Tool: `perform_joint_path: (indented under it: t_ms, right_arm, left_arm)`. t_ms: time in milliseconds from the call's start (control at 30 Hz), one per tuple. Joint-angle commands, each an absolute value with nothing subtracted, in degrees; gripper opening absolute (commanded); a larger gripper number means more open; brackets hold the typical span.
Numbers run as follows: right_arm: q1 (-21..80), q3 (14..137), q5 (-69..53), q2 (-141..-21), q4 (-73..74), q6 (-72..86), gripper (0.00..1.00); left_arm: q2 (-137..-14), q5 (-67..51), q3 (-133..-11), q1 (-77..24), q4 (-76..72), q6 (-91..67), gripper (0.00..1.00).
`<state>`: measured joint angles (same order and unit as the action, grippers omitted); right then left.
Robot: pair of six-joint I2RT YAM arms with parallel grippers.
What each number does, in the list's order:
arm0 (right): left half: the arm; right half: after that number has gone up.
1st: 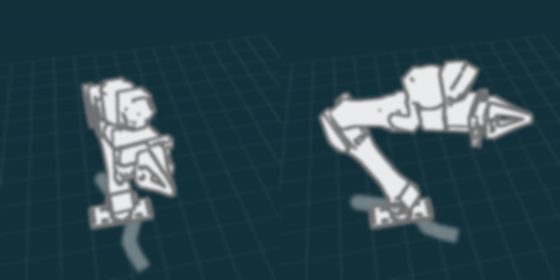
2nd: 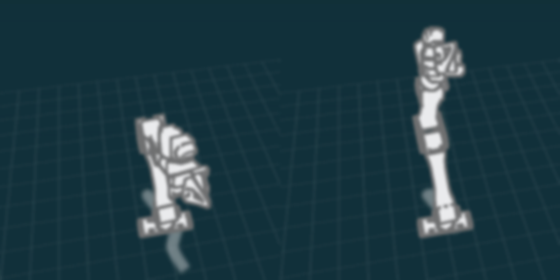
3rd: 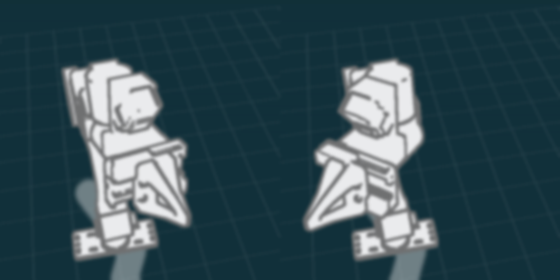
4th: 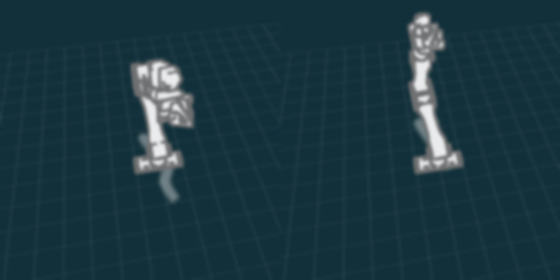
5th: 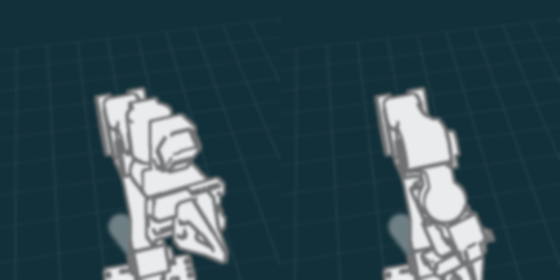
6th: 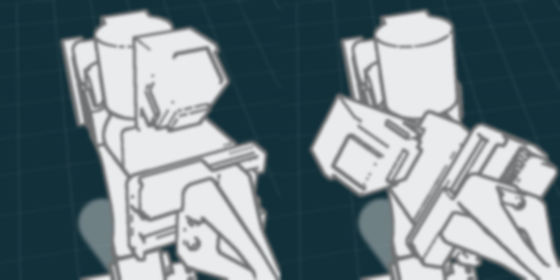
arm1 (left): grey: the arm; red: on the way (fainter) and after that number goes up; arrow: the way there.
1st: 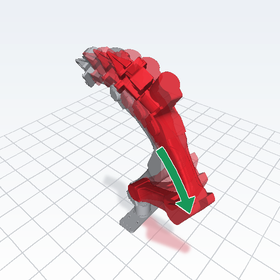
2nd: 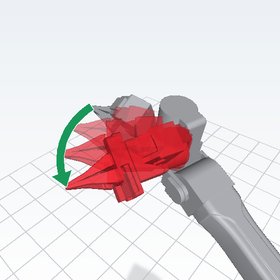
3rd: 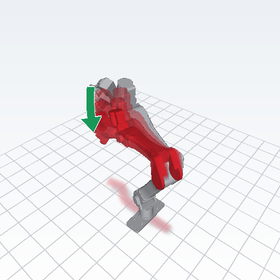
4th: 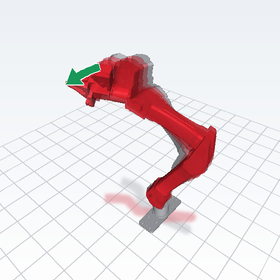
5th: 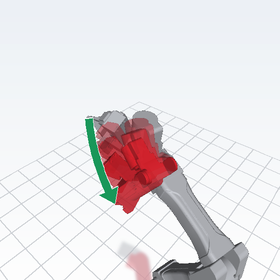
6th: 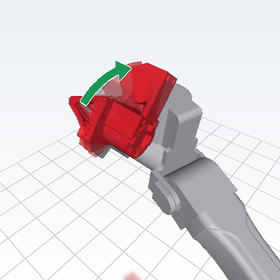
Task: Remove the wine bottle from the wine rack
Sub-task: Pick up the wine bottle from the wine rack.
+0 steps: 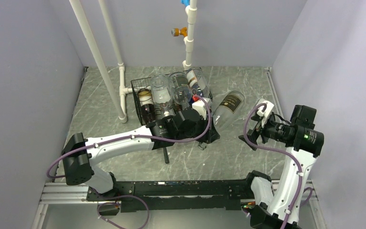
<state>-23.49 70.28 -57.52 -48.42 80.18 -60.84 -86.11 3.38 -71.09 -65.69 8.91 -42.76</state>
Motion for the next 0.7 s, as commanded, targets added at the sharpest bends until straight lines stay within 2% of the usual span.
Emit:
perform_joint_path:
  t_ms: [0, 400, 667]
  right_arm:
    - [-23.56, 72.22, -58.37, -46.99, 86.01, -72.5, 0.99]
    - [-19.58, 61.24, -62.26, -44.8, 85.97, -90.59, 0.99]
    - [-11.89, 54.7, -66.38, -46.68, 85.94, -103.04, 0.99]
  left_arm:
    - [-83.95, 1.75, -77.35, -66.34, -0.26, -42.7, 0.0]
    - [-83.64, -5.06, -77.76, -66.53, 9.56, -47.62, 0.0]
    - [-84.45, -9.99, -78.24, -66.53, 13.38, -50.12, 0.0]
